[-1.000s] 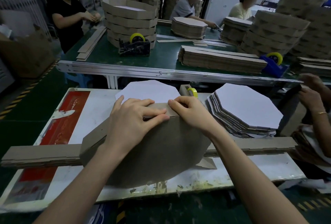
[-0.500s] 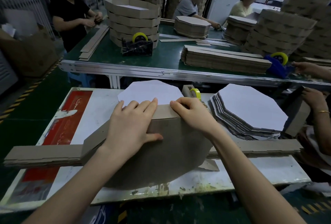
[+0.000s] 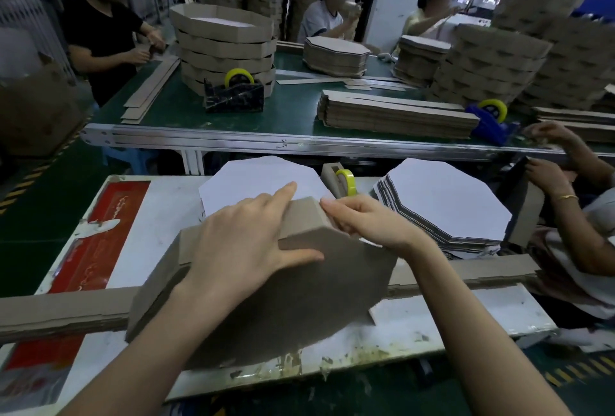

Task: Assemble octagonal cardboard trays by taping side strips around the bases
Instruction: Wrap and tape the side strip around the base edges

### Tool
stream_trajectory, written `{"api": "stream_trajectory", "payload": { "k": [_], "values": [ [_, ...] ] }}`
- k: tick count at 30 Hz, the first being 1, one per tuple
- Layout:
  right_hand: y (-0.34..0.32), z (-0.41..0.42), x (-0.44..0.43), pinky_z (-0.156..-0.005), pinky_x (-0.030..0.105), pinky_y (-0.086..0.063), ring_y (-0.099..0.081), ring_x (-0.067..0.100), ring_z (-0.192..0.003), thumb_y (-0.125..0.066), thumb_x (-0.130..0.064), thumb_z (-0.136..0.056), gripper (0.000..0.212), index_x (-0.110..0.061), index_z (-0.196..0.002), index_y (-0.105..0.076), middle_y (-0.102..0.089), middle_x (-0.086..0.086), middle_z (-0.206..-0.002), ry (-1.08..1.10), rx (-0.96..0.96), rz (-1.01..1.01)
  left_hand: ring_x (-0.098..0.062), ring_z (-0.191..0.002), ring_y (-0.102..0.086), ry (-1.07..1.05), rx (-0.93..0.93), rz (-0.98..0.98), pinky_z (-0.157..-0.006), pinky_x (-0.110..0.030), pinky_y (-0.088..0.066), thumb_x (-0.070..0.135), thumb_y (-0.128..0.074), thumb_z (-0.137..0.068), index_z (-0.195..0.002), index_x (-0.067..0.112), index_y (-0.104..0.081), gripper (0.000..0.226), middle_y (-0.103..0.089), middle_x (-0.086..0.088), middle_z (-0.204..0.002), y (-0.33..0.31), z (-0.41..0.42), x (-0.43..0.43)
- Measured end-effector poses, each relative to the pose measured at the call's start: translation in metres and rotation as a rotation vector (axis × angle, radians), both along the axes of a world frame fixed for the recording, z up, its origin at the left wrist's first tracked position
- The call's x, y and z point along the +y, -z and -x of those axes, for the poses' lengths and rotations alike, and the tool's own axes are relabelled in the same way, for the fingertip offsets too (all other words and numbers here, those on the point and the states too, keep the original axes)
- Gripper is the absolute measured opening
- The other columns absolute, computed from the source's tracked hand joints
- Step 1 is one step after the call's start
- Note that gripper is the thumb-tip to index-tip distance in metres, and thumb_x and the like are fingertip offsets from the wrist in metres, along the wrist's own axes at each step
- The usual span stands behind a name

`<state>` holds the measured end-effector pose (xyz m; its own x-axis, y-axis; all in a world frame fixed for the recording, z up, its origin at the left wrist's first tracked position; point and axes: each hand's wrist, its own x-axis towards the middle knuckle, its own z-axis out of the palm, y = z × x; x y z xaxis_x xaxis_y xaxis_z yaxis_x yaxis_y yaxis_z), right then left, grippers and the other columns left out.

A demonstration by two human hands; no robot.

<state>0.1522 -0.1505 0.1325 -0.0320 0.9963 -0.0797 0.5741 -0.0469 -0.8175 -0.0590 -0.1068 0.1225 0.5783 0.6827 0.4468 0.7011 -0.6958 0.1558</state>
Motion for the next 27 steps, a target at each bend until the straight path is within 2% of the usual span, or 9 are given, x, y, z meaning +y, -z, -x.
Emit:
{"api": "stream_trajectory", "payload": {
  "k": [3, 6, 8, 10, 12, 14, 17, 21, 27],
  "values": [
    [-0.017, -0.002, 0.007, -0.055, 0.021, -0.034, -0.041, 0.007, -0.051, -0.056, -0.054, -0.094, 0.049, -0.02, -0.059, -0.055, -0.045, -0.007, -0.053, 0.036, -0.081, -0.022, -0.017, -0.099, -0.062, 0.045, -0.177, 0.143, -0.076, -0.038, -0.053, 0.093, -0.037, -0.063, -0.135, 0.034, -0.047, 0.094, -0.064, 0.008, -0.119, 0.009, 0.021, 0.009],
    [-0.033, 0.001, 0.014, -0.051, 0.012, -0.038, -0.052, 0.001, -0.052, -0.064, -0.047, -0.092, 0.035, -0.024, -0.066, -0.071, -0.06, -0.008, -0.057, 0.003, -0.179, -0.068, -0.012, -0.102, -0.056, 0.029, -0.278, 0.286, -0.083, -0.04, -0.053, 0.092, -0.045, -0.06, -0.134, 0.034, -0.046, 0.093, -0.06, 0.009, -0.122, 0.027, 0.039, 0.011],
    [-0.037, 0.007, 0.019, -0.059, 0.021, -0.05, -0.063, 0.008, -0.064, -0.066, -0.047, -0.089, 0.028, -0.022, -0.081, -0.077, -0.071, -0.005, -0.072, -0.029, -0.243, -0.066, -0.007, -0.1, -0.052, 0.015, -0.325, 0.301, -0.079, -0.031, -0.05, 0.088, -0.054, -0.062, -0.132, 0.03, -0.049, 0.091, -0.06, 0.008, -0.122, 0.036, 0.049, 0.012],
    [-0.036, 0.013, 0.023, -0.075, 0.034, -0.056, -0.069, 0.018, -0.081, -0.069, -0.044, -0.088, 0.025, -0.021, -0.09, -0.078, -0.075, -0.003, -0.085, -0.034, -0.25, -0.06, -0.004, -0.098, -0.05, 0.014, -0.37, 0.328, -0.073, -0.022, -0.044, 0.085, -0.06, -0.063, -0.129, 0.03, -0.051, 0.086, -0.059, 0.011, -0.118, 0.042, 0.059, 0.013],
    [-0.033, 0.021, 0.026, -0.079, 0.036, -0.055, -0.069, 0.018, -0.082, -0.07, -0.042, -0.087, 0.024, -0.021, -0.094, -0.078, -0.075, -0.002, -0.088, -0.055, -0.23, -0.06, -0.004, -0.097, -0.051, 0.006, -0.385, 0.366, -0.071, -0.023, -0.045, 0.086, -0.058, -0.063, -0.126, 0.036, -0.048, 0.081, -0.053, 0.02, -0.113, 0.045, 0.069, 0.015],
    [-0.03, 0.029, 0.029, -0.074, 0.035, -0.053, -0.067, 0.019, -0.078, -0.071, -0.041, -0.086, 0.025, -0.019, -0.094, -0.078, -0.075, 0.0, -0.086, -0.08, -0.219, -0.068, -0.006, -0.098, -0.052, -0.006, -0.368, 0.355, -0.073, -0.029, -0.049, 0.085, -0.054, -0.062, -0.127, 0.041, -0.041, 0.079, -0.048, 0.024, -0.113, 0.046, 0.074, 0.015],
    [-0.027, 0.042, 0.032, -0.064, 0.02, -0.048, -0.064, 0.006, -0.071, -0.071, -0.039, -0.087, 0.024, -0.017, -0.095, -0.078, -0.075, -0.005, -0.083, -0.13, -0.2, -0.063, -0.001, -0.105, -0.046, 0.043, -0.335, 0.31, -0.082, -0.03, -0.048, 0.083, -0.052, -0.065, -0.136, 0.046, -0.031, 0.083, -0.047, 0.019, -0.124, 0.039, 0.067, 0.015],
    [-0.024, 0.047, 0.034, -0.059, 0.012, -0.047, -0.065, -0.001, -0.067, -0.071, -0.039, -0.087, 0.022, -0.019, -0.091, -0.079, -0.075, -0.011, -0.077, -0.093, -0.224, -0.061, 0.006, -0.109, -0.039, 0.11, -0.275, 0.297, -0.087, -0.026, -0.045, 0.084, -0.042, -0.072, -0.136, 0.042, -0.041, 0.076, -0.048, 0.019, -0.129, 0.032, 0.058, 0.019],
    [-0.026, 0.045, 0.032, -0.068, 0.035, -0.054, -0.068, 0.013, -0.071, -0.072, -0.04, -0.086, 0.021, -0.02, -0.085, -0.079, -0.075, -0.002, -0.076, -0.033, -0.19, -0.077, 0.0, -0.109, -0.043, 0.118, -0.28, 0.287, -0.084, -0.021, -0.041, 0.083, -0.042, -0.072, -0.135, 0.036, -0.048, 0.079, -0.052, 0.015, -0.126, 0.034, 0.058, 0.019]
  ]
}}
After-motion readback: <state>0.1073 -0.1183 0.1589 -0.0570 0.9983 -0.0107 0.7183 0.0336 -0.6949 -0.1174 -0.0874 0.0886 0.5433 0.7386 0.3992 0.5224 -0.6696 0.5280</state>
